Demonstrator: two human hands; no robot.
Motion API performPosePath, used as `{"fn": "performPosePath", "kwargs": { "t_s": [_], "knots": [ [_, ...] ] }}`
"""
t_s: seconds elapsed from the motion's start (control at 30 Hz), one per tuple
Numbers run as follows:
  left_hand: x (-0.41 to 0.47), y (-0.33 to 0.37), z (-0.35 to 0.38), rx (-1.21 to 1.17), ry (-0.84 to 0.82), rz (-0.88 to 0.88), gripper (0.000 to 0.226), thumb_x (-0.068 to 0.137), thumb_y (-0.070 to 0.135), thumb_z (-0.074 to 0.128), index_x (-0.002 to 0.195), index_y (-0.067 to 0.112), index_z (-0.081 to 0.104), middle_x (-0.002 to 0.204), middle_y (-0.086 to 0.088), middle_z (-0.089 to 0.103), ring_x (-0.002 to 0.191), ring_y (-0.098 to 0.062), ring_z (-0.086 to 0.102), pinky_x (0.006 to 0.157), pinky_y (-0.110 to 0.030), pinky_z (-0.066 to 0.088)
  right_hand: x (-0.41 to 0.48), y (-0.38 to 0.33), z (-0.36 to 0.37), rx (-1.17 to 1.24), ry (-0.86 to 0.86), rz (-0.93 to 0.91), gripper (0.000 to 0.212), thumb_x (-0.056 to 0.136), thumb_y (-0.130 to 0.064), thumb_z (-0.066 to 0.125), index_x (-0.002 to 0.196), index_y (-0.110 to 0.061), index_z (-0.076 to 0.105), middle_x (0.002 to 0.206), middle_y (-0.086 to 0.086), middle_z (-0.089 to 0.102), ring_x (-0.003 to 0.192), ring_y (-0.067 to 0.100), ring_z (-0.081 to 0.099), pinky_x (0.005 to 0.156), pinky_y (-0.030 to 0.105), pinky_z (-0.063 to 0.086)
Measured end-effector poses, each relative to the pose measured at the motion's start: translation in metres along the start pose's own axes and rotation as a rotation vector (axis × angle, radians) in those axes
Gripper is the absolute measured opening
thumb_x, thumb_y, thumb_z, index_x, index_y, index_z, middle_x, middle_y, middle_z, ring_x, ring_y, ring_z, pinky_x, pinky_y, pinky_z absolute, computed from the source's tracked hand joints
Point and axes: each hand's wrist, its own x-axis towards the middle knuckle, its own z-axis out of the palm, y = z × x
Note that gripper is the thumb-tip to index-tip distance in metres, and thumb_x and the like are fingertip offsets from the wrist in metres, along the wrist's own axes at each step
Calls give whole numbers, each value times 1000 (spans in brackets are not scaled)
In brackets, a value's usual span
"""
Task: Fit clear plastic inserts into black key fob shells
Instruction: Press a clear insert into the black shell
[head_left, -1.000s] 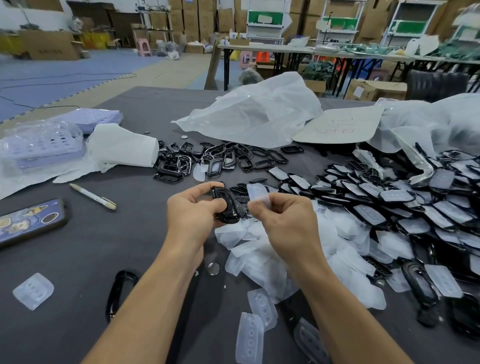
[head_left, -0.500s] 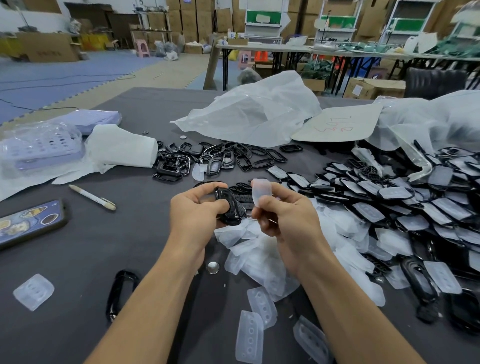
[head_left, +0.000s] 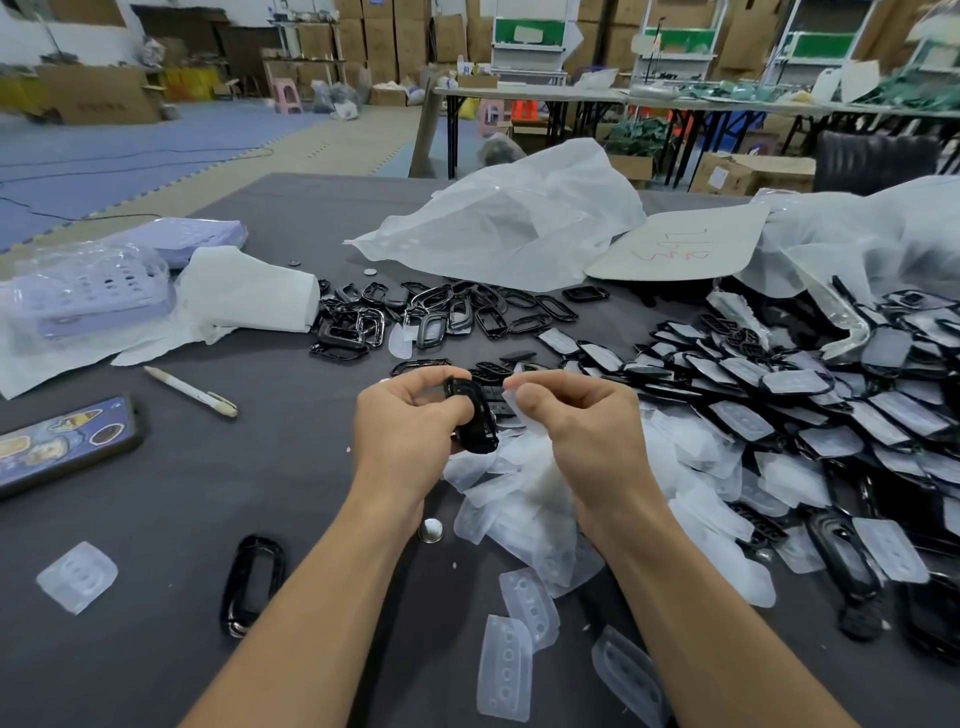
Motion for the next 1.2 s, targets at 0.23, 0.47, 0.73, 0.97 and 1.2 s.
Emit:
{"fn": "performPosePath", "kwargs": {
  "t_s": [0.23, 0.47, 0.73, 0.97, 1.2],
  "knots": [
    [-3, 0, 3, -41, -26, 10, 31, 79, -14, 70, 88, 15, 79, 76, -11, 79, 63, -26, 76, 56, -32, 61, 0, 7, 2, -33, 65, 51, 21, 82, -3, 78, 75, -23, 80, 69, 1, 74, 57, 9, 60, 56, 18, 46],
    [-7, 1, 4, -33, -96, 45, 27, 79, -7, 80, 95, 14, 78, 81, -10, 80, 70, -27, 78, 62, -35, 64, -3, 8, 3, -97, 42, -19, 18, 85, -8, 79, 74, -22, 77, 67, 3, 74, 58, 11, 64, 56, 23, 52],
    [-15, 3, 8, -95, -183, 38, 22, 85, -2, 81, 99, 13, 78, 81, -13, 80, 65, -22, 77, 56, -24, 58, -6, 8, 3, -179, 59, -37, 10, 82, -20, 84, 74, -23, 78, 66, 2, 75, 65, 23, 72, 69, 37, 61],
    [-17, 6, 9, -229, -287, 0, 23, 88, -12, 71, 102, 5, 77, 86, -15, 80, 62, -16, 73, 52, -20, 54, -6, 7, 4, -158, 110, -55, 12, 82, -18, 85, 73, -20, 78, 63, 2, 74, 59, 19, 73, 60, 27, 58],
    [-17, 5, 10, -257, -331, -14, 34, 88, -20, 62, 102, 7, 78, 95, -17, 80, 76, -22, 78, 63, -24, 60, -6, 7, 5, -219, 205, -71, 17, 80, -21, 87, 67, -20, 76, 59, -2, 72, 55, 13, 71, 52, 19, 55]
  ]
}}
